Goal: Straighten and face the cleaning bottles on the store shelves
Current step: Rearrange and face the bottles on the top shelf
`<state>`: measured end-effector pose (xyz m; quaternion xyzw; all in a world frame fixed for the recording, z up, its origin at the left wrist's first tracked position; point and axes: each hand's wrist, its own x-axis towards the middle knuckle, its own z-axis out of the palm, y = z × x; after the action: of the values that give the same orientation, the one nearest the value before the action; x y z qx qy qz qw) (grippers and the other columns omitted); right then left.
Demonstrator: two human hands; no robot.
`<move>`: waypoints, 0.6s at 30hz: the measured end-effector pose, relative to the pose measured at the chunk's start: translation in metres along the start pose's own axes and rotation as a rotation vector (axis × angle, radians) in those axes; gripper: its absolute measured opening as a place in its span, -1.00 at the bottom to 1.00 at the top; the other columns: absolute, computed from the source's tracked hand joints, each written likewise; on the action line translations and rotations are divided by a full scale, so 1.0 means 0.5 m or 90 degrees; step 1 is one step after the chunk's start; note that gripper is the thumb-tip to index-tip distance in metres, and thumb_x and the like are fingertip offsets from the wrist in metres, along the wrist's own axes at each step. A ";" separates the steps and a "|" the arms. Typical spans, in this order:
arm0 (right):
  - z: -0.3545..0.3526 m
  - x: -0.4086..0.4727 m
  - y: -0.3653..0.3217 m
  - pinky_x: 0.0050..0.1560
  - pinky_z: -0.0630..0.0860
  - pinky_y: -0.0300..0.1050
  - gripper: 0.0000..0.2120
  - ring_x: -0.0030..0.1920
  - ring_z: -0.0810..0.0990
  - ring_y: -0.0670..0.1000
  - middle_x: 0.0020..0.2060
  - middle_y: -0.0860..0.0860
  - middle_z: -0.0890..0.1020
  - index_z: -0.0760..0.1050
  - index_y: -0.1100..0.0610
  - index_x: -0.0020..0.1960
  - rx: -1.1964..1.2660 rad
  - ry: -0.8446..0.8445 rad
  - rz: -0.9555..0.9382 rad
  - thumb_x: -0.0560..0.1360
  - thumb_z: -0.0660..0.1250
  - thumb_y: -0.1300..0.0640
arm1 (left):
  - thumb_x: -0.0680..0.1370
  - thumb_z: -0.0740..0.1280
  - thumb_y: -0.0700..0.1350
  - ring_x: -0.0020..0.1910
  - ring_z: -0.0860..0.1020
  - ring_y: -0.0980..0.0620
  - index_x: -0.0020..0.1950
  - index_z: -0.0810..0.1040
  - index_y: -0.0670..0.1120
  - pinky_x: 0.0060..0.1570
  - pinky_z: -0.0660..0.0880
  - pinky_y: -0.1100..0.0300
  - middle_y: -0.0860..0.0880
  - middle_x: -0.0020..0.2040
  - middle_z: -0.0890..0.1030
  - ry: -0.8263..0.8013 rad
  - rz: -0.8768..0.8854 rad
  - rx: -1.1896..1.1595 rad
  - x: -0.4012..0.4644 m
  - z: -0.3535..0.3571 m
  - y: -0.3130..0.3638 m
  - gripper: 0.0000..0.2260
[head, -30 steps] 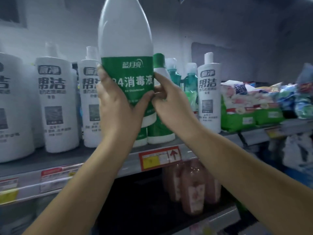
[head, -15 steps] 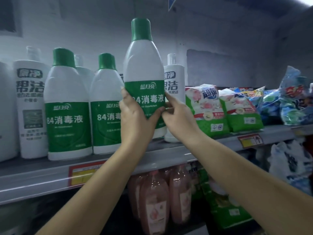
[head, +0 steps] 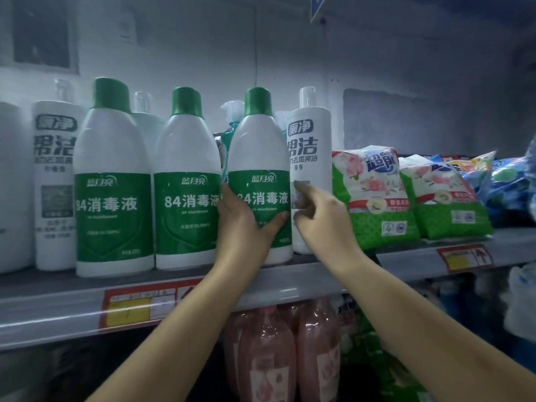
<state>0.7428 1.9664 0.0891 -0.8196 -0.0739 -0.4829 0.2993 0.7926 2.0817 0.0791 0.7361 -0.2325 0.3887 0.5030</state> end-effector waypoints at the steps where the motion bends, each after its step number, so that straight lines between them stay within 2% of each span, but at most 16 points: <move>1: -0.003 0.006 0.005 0.19 0.45 -0.13 -0.49 0.14 0.48 0.04 0.14 0.08 0.53 0.34 0.14 0.38 -0.035 0.054 -0.008 0.45 0.30 0.29 | 0.33 0.49 0.05 0.35 0.32 -0.13 0.46 0.03 -0.22 0.35 0.31 -0.03 -0.20 0.37 0.29 -0.004 -0.003 0.000 0.000 0.001 -0.002 -0.09; 3: -0.005 0.023 0.022 0.34 0.34 -0.02 -0.40 0.30 0.35 0.07 0.28 0.10 0.40 0.23 0.17 0.42 -0.078 0.124 0.013 0.45 0.38 0.18 | 0.33 0.48 0.07 0.36 0.30 -0.12 0.47 0.01 -0.19 0.37 0.29 -0.04 -0.18 0.39 0.27 -0.010 -0.005 -0.006 -0.001 0.003 -0.004 -0.08; 5: -0.004 0.039 0.037 0.38 0.28 -0.03 -0.26 0.37 0.28 0.09 0.36 0.12 0.31 0.10 0.19 0.45 -0.029 0.092 0.103 0.41 0.42 0.08 | 0.33 0.48 0.09 0.37 0.29 -0.11 0.48 0.00 -0.18 0.38 0.27 -0.04 -0.18 0.40 0.26 -0.013 -0.005 -0.002 -0.001 0.004 -0.005 -0.07; 6: -0.002 0.044 0.040 0.30 0.33 -0.11 -0.21 0.33 0.33 0.08 0.34 0.13 0.34 0.08 0.20 0.45 0.039 0.057 0.155 0.39 0.45 0.07 | 0.33 0.48 0.09 0.38 0.28 -0.12 0.48 0.00 -0.19 0.38 0.27 -0.04 -0.19 0.40 0.25 -0.014 -0.004 0.005 0.000 0.005 -0.005 -0.07; 8: 0.003 0.049 0.044 0.03 0.43 -0.25 -0.22 0.13 0.46 0.00 0.19 0.08 0.46 0.13 0.21 0.40 0.164 0.004 0.212 0.34 0.50 0.13 | 0.33 0.47 0.10 0.37 0.29 -0.12 0.47 0.02 -0.20 0.37 0.27 -0.03 -0.19 0.40 0.26 -0.011 -0.007 0.015 -0.001 0.006 -0.004 -0.08; 11: 0.005 0.051 0.044 -0.28 0.36 -0.46 -0.30 -0.03 0.46 -0.07 0.01 -0.02 0.46 0.22 0.19 0.34 0.206 0.038 0.207 0.31 0.50 0.20 | 0.32 0.48 0.11 0.36 0.31 -0.12 0.47 0.02 -0.17 0.37 0.29 -0.03 -0.19 0.39 0.27 -0.012 -0.015 0.006 -0.002 0.006 -0.002 -0.07; 13: 0.005 0.050 0.044 -0.25 0.37 -0.40 -0.30 -0.02 0.46 -0.06 0.01 -0.02 0.45 0.24 0.17 0.32 0.210 0.080 0.193 0.29 0.51 0.19 | 0.32 0.48 0.10 0.37 0.30 -0.11 0.48 -0.01 -0.15 0.37 0.29 -0.03 -0.18 0.39 0.27 -0.018 -0.022 -0.006 -0.001 0.007 0.001 -0.07; 15: 0.006 0.045 0.044 -0.11 0.39 -0.26 -0.26 0.04 0.44 -0.04 0.05 -0.02 0.43 0.23 0.15 0.34 0.195 0.118 0.171 0.27 0.52 0.15 | 0.34 0.48 0.07 0.39 0.27 -0.09 0.50 -0.06 -0.14 0.41 0.24 0.00 -0.16 0.41 0.25 -0.017 -0.022 -0.014 -0.001 0.006 0.005 -0.05; 18: 0.002 0.034 0.037 0.01 0.36 -0.18 -0.20 0.08 0.42 -0.03 0.13 0.02 0.44 0.19 0.13 0.36 0.155 0.166 0.106 0.25 0.54 0.11 | 0.39 0.45 0.05 0.42 0.20 -0.03 0.51 -0.22 -0.12 0.41 0.15 0.15 -0.11 0.44 0.17 -0.020 -0.021 -0.010 -0.009 0.002 0.014 -0.01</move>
<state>0.7603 1.9492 0.0951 -0.7111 -0.0242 -0.5464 0.4419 0.7851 2.0777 0.0793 0.7417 -0.2313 0.3671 0.5116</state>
